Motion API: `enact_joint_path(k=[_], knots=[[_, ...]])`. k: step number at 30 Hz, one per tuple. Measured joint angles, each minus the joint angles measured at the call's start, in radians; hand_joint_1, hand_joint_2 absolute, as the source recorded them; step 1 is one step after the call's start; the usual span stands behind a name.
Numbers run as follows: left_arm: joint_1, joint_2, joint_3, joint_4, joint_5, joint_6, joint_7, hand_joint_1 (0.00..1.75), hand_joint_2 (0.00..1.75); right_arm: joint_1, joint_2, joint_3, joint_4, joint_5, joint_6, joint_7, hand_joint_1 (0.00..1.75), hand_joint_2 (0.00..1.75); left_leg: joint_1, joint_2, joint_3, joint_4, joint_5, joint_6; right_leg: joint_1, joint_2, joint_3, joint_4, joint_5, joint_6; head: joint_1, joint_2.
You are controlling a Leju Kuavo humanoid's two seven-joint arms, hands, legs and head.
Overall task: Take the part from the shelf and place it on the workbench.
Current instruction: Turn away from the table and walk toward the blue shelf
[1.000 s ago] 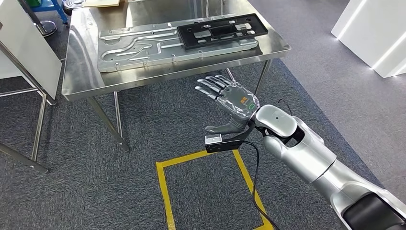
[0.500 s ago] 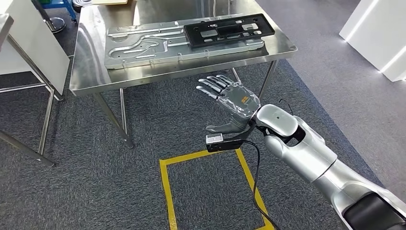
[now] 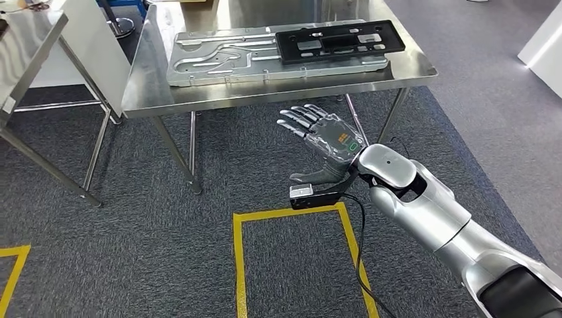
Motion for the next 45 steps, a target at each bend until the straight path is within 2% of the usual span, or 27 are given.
enact_joint_path(k=[2, 4, 5, 7, 8, 10, 12, 14, 15, 16, 18, 19, 21, 23, 25, 27, 28, 30, 31, 33, 35, 36, 38, 40, 42, 44, 45], knots=[[0.001, 0.001, 0.000, 0.000, 0.002, 0.001, 0.000, 0.00, 0.00, 0.000, 0.000, 0.000, 0.000, 0.002, -0.001, -0.001, 0.00, 0.00, -0.010, 0.020, 0.072, -0.122, 0.055, 0.016, 0.007, -0.019, 0.002, 0.002, -0.002, -0.002, 0.000, 0.000], [-0.001, 0.002, 0.000, 0.001, 0.004, 0.001, -0.001, 0.00, 0.00, -0.002, 0.000, -0.001, 0.000, 0.002, -0.001, -0.001, 0.00, 0.00, -0.024, 0.054, 0.132, -0.234, 0.088, 0.032, 0.015, -0.038, 0.002, 0.004, -0.004, 0.001, 0.000, 0.000], [-0.003, 0.002, 0.000, 0.001, 0.005, 0.002, -0.001, 0.00, 0.00, -0.003, -0.001, -0.002, 0.000, 0.003, -0.001, -0.001, 0.00, 0.00, -0.029, 0.063, 0.142, -0.257, 0.091, 0.038, 0.017, -0.046, 0.002, 0.004, -0.004, 0.004, 0.000, 0.000], [-0.003, 0.002, -0.001, 0.001, 0.006, 0.002, -0.001, 0.00, 0.00, -0.005, -0.001, -0.002, 0.000, 0.003, -0.001, 0.001, 0.00, 0.00, -0.031, 0.048, 0.140, -0.265, 0.096, 0.045, 0.019, -0.065, 0.003, 0.003, -0.004, 0.011, 0.000, 0.000], [-0.001, 0.001, -0.001, 0.001, 0.006, 0.002, -0.001, 0.00, 0.00, -0.005, -0.001, -0.002, -0.001, 0.003, -0.002, 0.003, 0.00, 0.00, -0.029, 0.038, 0.141, -0.271, 0.101, 0.048, 0.018, -0.063, 0.004, 0.006, -0.008, 0.016, 0.000, 0.000], [0.000, 0.001, -0.002, 0.001, 0.007, 0.003, 0.000, 0.00, 0.00, -0.007, -0.003, -0.002, -0.002, 0.002, -0.005, 0.005, 0.00, 0.00, -0.022, 0.022, 0.144, -0.283, 0.112, 0.057, 0.013, -0.024, -0.015, 0.054, -0.044, 0.027, 0.000, 0.000], [-0.001, 0.000, -0.002, 0.002, 0.007, 0.003, 0.001, 0.00, 0.00, -0.004, -0.009, -0.003, -0.001, 0.002, -0.008, 0.005, 0.00, 0.00, -0.020, 0.005, 0.141, -0.286, 0.118, 0.062, 0.003, 0.022, -0.070, 0.171, -0.107, 0.036, 0.000, 0.000], [-0.001, 0.000, -0.002, 0.002, 0.007, 0.003, 0.001, 0.00, 0.00, 0.002, -0.014, -0.003, 0.003, 0.002, -0.009, 0.004, 0.00, 0.00, -0.020, -0.016, 0.137, -0.285, 0.119, 0.062, -0.004, 0.034, -0.115, 0.262, -0.135, 0.043, 0.000, 0.000], [0.000, -0.001, -0.002, 0.002, 0.007, 0.003, 0.001, 0.00, 0.00, 0.004, -0.015, -0.003, 0.004, 0.002, -0.009, 0.005, 0.00, 0.00, -0.019, -0.027, 0.136, -0.283, 0.120, 0.061, -0.007, 0.035, -0.115, 0.259, -0.120, 0.045, 0.000, 0.000], [0.000, -0.001, -0.002, 0.002, 0.008, 0.003, 0.001, 0.00, 0.00, 0.004, -0.015, -0.002, 0.005, 0.002, -0.009, 0.005, 0.00, 0.00, -0.018, -0.038, 0.136, -0.280, 0.119, 0.060, -0.011, 0.038, -0.096, 0.218, -0.089, 0.047, 0.000, 0.000], [-0.001, -0.002, -0.002, 0.002, 0.008, 0.003, 0.000, 0.00, 0.00, 0.002, -0.015, -0.002, 0.005, 0.002, -0.008, 0.008, 0.00, 0.00, -0.018, -0.059, 0.133, -0.274, 0.117, 0.053, -0.019, 0.068, -0.034, 0.091, -0.026, 0.047, 0.000, 0.000], [-0.002, -0.002, -0.002, 0.002, 0.008, 0.003, 0.000, 0.00, 0.00, 0.001, -0.015, -0.002, 0.004, 0.002, -0.007, 0.009, 0.00, 0.00, -0.018, -0.069, 0.129, -0.271, 0.117, 0.047, -0.021, 0.084, -0.011, 0.042, -0.010, 0.047, 0.000, 0.000], [-0.003, -0.002, -0.002, 0.002, 0.010, 0.004, 0.000, 0.00, 0.00, 0.001, -0.015, -0.002, 0.003, 0.003, -0.007, 0.010, 0.00, 0.00, -0.017, -0.086, 0.120, -0.270, 0.121, 0.033, -0.019, 0.100, 0.001, 0.009, -0.010, 0.043, 0.000, 0.000], [-0.001, -0.002, -0.003, 0.002, 0.011, 0.004, -0.001, 0.00, 0.00, 0.001, -0.014, -0.002, 0.002, 0.004, -0.008, 0.010, 0.00, 0.00, -0.013, -0.095, 0.114, -0.269, 0.123, 0.021, -0.019, 0.081, 0.003, 0.003, -0.006, 0.032, 0.000, 0.000], [-0.001, -0.003, -0.004, 0.002, 0.011, 0.005, -0.001, 0.00, 0.00, 0.000, -0.013, -0.002, 0.000, 0.005, -0.009, 0.010, 0.00, 0.00, -0.014, -0.063, 0.095, -0.227, 0.094, 0.012, -0.021, 0.059, 0.008, -0.007, -0.001, 0.018, 0.000, 0.000], [-0.003, -0.003, -0.004, 0.002, 0.011, 0.006, -0.002, 0.00, 0.00, -0.001, -0.013, -0.002, -0.001, 0.006, -0.009, 0.010, 0.00, 0.00, -0.014, -0.019, 0.042, -0.111, 0.033, 0.007, -0.017, 0.037, 0.011, -0.009, -0.001, 0.009, 0.000, 0.000], [-0.003, -0.003, -0.004, 0.002, 0.011, 0.006, -0.002, 0.00, 0.00, 0.000, -0.013, -0.001, 0.000, 0.006, -0.009, 0.010, 0.00, 0.00, -0.013, -0.010, 0.012, -0.046, 0.007, 0.005, -0.015, 0.026, 0.010, -0.009, -0.002, 0.006, 0.000, 0.000], [-0.004, -0.003, -0.004, 0.002, 0.011, 0.006, -0.002, 0.00, 0.00, 0.002, -0.012, 0.000, 0.000, 0.008, -0.010, 0.012, 0.00, 0.00, -0.012, -0.002, -0.010, 0.006, 0.002, 0.004, -0.012, 0.004, 0.010, -0.007, -0.005, 0.004, 0.000, 0.000], [-0.004, -0.003, -0.004, 0.002, 0.010, 0.005, -0.002, 0.00, 0.00, 0.003, -0.012, 0.000, 0.000, 0.010, -0.011, 0.012, 0.00, 0.00, -0.012, 0.002, 0.007, -0.024, 0.025, 0.004, -0.011, -0.007, 0.010, -0.005, -0.006, 0.005, 0.000, 0.000], [-0.003, -0.003, -0.005, 0.004, 0.008, 0.002, 0.000, 0.00, 0.00, 0.003, -0.013, 0.000, -0.001, 0.013, -0.017, 0.013, 0.00, 0.00, -0.015, 0.034, 0.076, -0.154, 0.083, 0.009, -0.008, -0.028, 0.013, 0.000, -0.012, 0.010, 0.000, 0.000], [-0.004, -0.003, -0.005, 0.006, 0.004, 0.000, 0.002, 0.00, 0.00, 0.003, -0.014, 0.000, 0.000, 0.016, -0.024, 0.014, 0.00, 0.00, -0.023, 0.064, 0.120, -0.245, 0.107, 0.019, -0.002, -0.045, 0.013, 0.004, -0.018, 0.017, 0.000, 0.000], [-0.004, -0.004, -0.005, 0.008, 0.002, 0.000, 0.004, 0.00, 0.00, 0.004, -0.015, 0.000, 0.000, 0.018, -0.026, 0.015, 0.00, 0.00, -0.026, 0.066, 0.123, -0.257, 0.105, 0.024, 0.001, -0.054, 0.014, 0.004, -0.018, 0.021, 0.000, 0.000], [-0.003, -0.005, -0.005, 0.011, -0.003, -0.002, 0.005, 0.00, 0.00, 0.006, -0.015, 0.000, -0.005, 0.023, -0.028, 0.018, 0.00, 0.00, -0.026, 0.045, 0.120, -0.262, 0.111, 0.036, 0.001, -0.069, 0.016, 0.003, -0.021, 0.031, 0.000, 0.000], [-0.002, -0.006, -0.005, 0.013, -0.004, -0.003, 0.005, 0.00, 0.00, 0.008, -0.016, 0.000, -0.012, 0.028, -0.030, 0.022, 0.00, 0.00, -0.022, 0.026, 0.121, -0.270, 0.119, 0.049, -0.005, -0.038, 0.005, 0.033, -0.046, 0.042, 0.000, 0.000], [-0.004, -0.007, -0.005, 0.017, -0.004, -0.003, 0.005, 0.00, 0.00, 0.014, -0.021, 0.000, -0.016, 0.031, -0.032, 0.027, 0.00, 0.00, -0.020, 0.006, 0.120, -0.273, 0.124, 0.057, -0.010, 0.015, -0.044, 0.137, -0.106, 0.049, 0.000, 0.000], [-0.005, -0.009, -0.005, 0.022, -0.005, -0.004, 0.004, 0.00, 0.00, 0.029, -0.027, 0.000, -0.016, 0.034, -0.033, 0.031, 0.00, 0.00, -0.020, -0.017, 0.118, -0.273, 0.125, 0.060, -0.010, 0.032, -0.101, 0.250, -0.147, 0.051, 0.000, 0.000], [-0.004, -0.010, -0.005, 0.025, -0.005, -0.005, 0.004, 0.00, 0.00, 0.037, -0.029, 0.000, -0.017, 0.035, -0.033, 0.031, 0.00, 0.00, -0.021, -0.030, 0.118, -0.272, 0.125, 0.060, -0.010, 0.035, -0.113, 0.267, -0.141, 0.051, 0.000, 0.000]])
